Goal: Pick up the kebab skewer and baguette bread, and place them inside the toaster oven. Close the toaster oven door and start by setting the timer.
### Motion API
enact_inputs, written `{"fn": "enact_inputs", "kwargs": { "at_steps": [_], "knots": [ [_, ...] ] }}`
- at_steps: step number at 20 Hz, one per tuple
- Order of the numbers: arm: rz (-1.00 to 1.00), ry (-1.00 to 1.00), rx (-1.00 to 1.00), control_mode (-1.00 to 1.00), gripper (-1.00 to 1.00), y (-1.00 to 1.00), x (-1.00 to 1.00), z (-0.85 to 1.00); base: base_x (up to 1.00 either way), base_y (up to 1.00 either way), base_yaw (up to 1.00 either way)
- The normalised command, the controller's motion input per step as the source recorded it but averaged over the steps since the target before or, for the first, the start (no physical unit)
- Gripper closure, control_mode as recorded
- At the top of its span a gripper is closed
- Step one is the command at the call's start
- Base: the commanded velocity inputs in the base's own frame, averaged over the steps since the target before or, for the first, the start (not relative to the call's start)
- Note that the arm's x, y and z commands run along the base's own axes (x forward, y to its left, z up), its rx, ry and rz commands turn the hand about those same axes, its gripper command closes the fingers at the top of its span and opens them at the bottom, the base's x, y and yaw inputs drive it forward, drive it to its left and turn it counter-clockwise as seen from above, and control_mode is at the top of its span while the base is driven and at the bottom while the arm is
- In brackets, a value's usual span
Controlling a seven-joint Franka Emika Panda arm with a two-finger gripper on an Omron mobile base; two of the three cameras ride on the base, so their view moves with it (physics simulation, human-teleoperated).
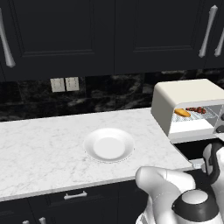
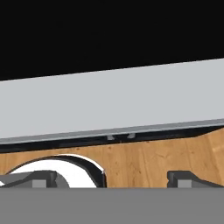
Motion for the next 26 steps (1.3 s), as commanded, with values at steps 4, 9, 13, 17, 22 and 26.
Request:
{"fn": "enact_inputs", "kwargs": {
  "at_steps": [4,9,13,17,22,26],
  "knots": [
    [0.00,-0.08,0.02,-1.00,-1.00,0.01,0.17,0.00,0.00,0.00,0.00],
    [0.00,-0.21,0.00,-1.00,-1.00,0.19,0.14,0.00,0.00,0.00,0.00],
    [0.00,-0.24,0.00,-1.00,-1.00,0.29,0.18,-0.01,0.00,0.00,0.00],
    [0.00,-0.09,0.00,-1.00,-1.00,0.17,0.15,-0.01,0.00,0.00,0.00],
    [0.00,0.00,0.00,-1.00,-1.00,-0.12,-0.33,0.23,0.00,0.00,0.00],
    [0.00,0.03,0.00,-1.00,-1.00,-0.12,-0.41,0.38,0.00,0.00,0.00]
  ]
}}
